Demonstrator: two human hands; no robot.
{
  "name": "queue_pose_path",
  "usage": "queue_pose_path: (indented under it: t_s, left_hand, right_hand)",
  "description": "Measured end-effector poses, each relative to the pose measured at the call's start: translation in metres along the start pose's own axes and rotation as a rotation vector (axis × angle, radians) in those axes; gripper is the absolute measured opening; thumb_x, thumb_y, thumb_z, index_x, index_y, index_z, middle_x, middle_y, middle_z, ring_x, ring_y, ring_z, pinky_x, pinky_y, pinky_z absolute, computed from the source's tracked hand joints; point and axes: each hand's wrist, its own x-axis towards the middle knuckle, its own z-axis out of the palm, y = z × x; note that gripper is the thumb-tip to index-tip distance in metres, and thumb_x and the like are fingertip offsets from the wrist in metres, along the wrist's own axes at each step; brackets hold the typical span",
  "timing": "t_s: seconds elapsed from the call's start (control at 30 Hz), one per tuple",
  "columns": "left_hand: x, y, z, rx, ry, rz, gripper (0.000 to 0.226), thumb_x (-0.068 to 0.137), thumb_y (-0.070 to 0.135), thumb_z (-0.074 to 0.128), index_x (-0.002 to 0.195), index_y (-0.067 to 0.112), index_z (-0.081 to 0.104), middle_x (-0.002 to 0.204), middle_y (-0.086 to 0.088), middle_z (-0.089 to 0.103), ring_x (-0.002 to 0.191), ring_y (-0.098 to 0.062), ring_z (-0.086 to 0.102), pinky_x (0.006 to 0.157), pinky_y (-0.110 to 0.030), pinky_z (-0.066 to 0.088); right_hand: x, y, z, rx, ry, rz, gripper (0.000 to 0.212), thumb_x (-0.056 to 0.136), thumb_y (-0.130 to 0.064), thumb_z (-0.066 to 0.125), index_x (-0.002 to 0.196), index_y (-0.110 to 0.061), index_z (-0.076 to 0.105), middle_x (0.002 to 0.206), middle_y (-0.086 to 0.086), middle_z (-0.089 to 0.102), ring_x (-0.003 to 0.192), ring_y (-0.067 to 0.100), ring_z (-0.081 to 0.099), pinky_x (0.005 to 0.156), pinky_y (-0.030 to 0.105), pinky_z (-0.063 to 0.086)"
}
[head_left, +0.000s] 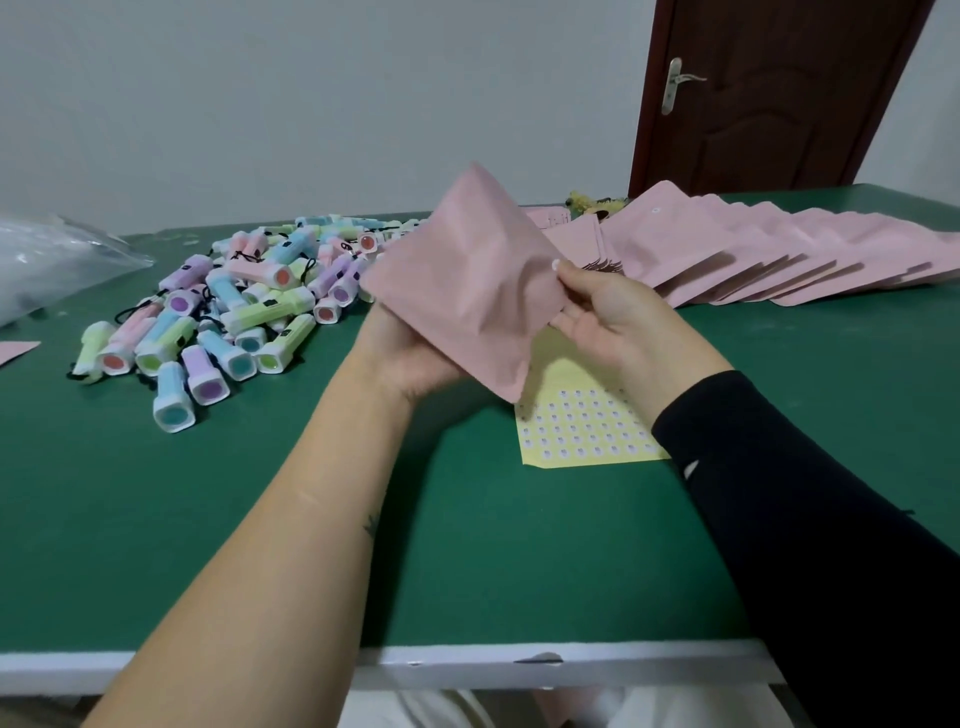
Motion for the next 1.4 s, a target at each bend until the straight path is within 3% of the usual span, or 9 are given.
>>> queue_pose_path:
  t_s: [0.2, 0.33, 0.43, 0.5, 0.63, 0.83, 1.07, 1.23, 1.4]
  left_hand:
    - [-0.009, 0.018, -0.009, 0.042, -0.025, 0.103, 0.069, 0.086, 0.061, 0.055, 0.126, 0.006, 0.065, 0.129, -0.012, 0.064, 0.121, -0.027, 0.061, 0.105, -0.042, 0.046]
    - [-0.013, 0.021, -0.017, 0.129, 0.140, 0.192, 0.021, 0.088, 0.017, 0.061, 0.078, 0.009, 0.079, 0.087, -0.008, 0.076, 0.081, -0.024, 0.074, 0.068, -0.036, 0.060]
    - [-0.016, 0.023, -0.020, 0.200, 0.191, 0.170, 0.019, 0.092, 0.013, 0.059, 0.090, 0.007, 0.077, 0.095, -0.011, 0.076, 0.087, -0.028, 0.074, 0.071, -0.039, 0.060]
    - [-0.015, 0.024, -0.020, 0.203, 0.197, 0.169, 0.019, 0.092, 0.014, 0.059, 0.098, 0.006, 0.075, 0.098, -0.012, 0.075, 0.089, -0.029, 0.073, 0.072, -0.040, 0.060]
    - [-0.015, 0.021, -0.018, 0.234, 0.126, 0.229, 0.040, 0.095, 0.011, 0.054, 0.065, 0.014, 0.080, 0.084, -0.006, 0.077, 0.078, -0.022, 0.075, 0.064, -0.033, 0.059]
    - [-0.015, 0.019, -0.014, 0.240, 0.088, 0.191, 0.037, 0.096, 0.012, 0.051, 0.074, 0.007, 0.080, 0.086, -0.011, 0.076, 0.079, -0.025, 0.075, 0.063, -0.034, 0.059]
    - [-0.015, 0.021, -0.013, 0.248, 0.149, 0.183, 0.031, 0.094, 0.013, 0.056, 0.076, 0.006, 0.079, 0.089, -0.011, 0.076, 0.081, -0.027, 0.074, 0.065, -0.036, 0.060]
    - [-0.015, 0.021, -0.012, 0.227, 0.198, 0.199, 0.019, 0.093, 0.011, 0.058, 0.096, 0.005, 0.076, 0.107, -0.015, 0.073, 0.094, -0.029, 0.072, 0.075, -0.039, 0.060]
    - [-0.016, 0.021, -0.010, 0.201, 0.200, 0.181, 0.019, 0.094, 0.011, 0.057, 0.099, 0.004, 0.074, 0.106, -0.015, 0.073, 0.096, -0.030, 0.072, 0.079, -0.040, 0.060]
  right_hand:
    - [-0.010, 0.000, 0.007, -0.467, -0.079, -0.152, 0.006, 0.094, -0.001, 0.059, 0.091, 0.001, 0.065, 0.085, 0.009, 0.069, 0.070, 0.013, 0.067, 0.061, 0.025, 0.060]
    - [-0.019, -0.001, 0.006, -0.853, -0.209, -0.225, 0.010, 0.095, -0.010, 0.060, 0.089, -0.008, 0.067, 0.073, -0.002, 0.065, 0.061, 0.003, 0.063, 0.053, 0.015, 0.050]
    - [-0.023, -0.003, 0.007, -1.002, -0.221, -0.300, 0.010, 0.095, -0.013, 0.060, 0.088, -0.016, 0.067, 0.089, 0.002, 0.066, 0.081, 0.013, 0.063, 0.071, 0.021, 0.053]
    - [-0.025, -0.006, 0.008, -1.146, -0.189, -0.452, 0.011, 0.095, -0.012, 0.059, 0.087, -0.016, 0.066, 0.126, 0.010, 0.060, 0.114, 0.017, 0.059, 0.091, 0.019, 0.045]
    - [-0.028, -0.011, 0.008, -1.367, -0.214, -0.601, 0.014, 0.095, -0.014, 0.058, 0.086, -0.022, 0.065, 0.162, 0.005, 0.016, 0.149, 0.014, 0.013, 0.117, 0.039, 0.024]
    - [-0.031, -0.009, 0.011, -1.436, -0.213, -0.676, 0.014, 0.095, -0.012, 0.057, 0.086, -0.022, 0.063, 0.163, 0.003, 0.013, 0.148, 0.012, 0.008, 0.104, 0.018, 0.033]
    - [-0.030, -0.009, 0.010, -1.432, -0.211, -0.703, 0.014, 0.094, -0.013, 0.058, 0.088, -0.022, 0.066, 0.161, 0.004, 0.019, 0.147, 0.014, 0.010, 0.115, 0.041, 0.029]
    - [-0.030, -0.009, 0.010, -1.426, -0.212, -0.714, 0.022, 0.098, -0.012, 0.051, 0.091, -0.022, 0.069, 0.158, 0.004, 0.026, 0.147, 0.013, 0.015, 0.103, 0.012, 0.014]
    - [-0.031, -0.009, 0.009, -1.383, -0.225, -0.727, 0.018, 0.097, -0.013, 0.053, 0.094, -0.018, 0.070, 0.154, 0.004, 0.032, 0.145, 0.013, 0.019, 0.102, 0.004, 0.022]
